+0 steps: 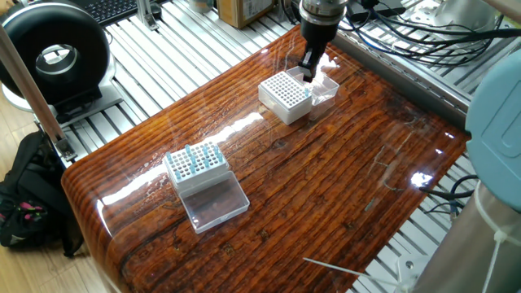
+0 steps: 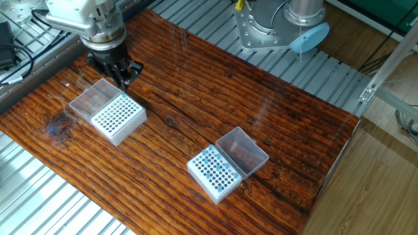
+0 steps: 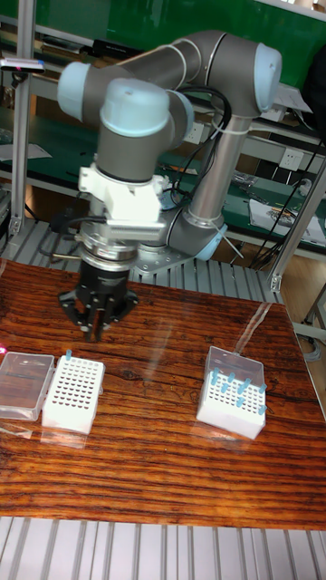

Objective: Transfer all medium pipette tips from one holder to another

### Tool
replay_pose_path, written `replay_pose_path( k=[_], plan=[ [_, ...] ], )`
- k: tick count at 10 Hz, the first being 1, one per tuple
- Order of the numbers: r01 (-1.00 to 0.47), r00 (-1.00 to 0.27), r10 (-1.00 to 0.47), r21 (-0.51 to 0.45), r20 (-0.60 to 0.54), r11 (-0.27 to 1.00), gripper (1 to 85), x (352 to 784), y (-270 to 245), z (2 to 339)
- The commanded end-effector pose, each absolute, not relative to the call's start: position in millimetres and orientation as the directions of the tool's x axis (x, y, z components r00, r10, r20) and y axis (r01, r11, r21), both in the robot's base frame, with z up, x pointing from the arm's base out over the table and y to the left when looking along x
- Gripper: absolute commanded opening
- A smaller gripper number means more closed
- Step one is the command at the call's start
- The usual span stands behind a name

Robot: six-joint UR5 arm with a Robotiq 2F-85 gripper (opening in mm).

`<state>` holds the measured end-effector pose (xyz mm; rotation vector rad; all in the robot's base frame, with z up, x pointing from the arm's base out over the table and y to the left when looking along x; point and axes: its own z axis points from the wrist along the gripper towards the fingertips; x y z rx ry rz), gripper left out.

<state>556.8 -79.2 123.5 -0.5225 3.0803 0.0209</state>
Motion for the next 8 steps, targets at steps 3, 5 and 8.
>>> replay_pose_path(
  k=[3, 5, 8],
  plan=[
    [-0.192, -0.981, -0.190, 0.035, -0.042, 0.981, 19.0, 569, -3, 124],
    [-0.152, -0.988, -0.151, 0.035, -0.042, 0.988, 18.3, 569, 17, 123],
    [-0.102, -0.994, -0.100, 0.036, -0.053, 0.994, 17.0, 566, 45, 120]
  ],
)
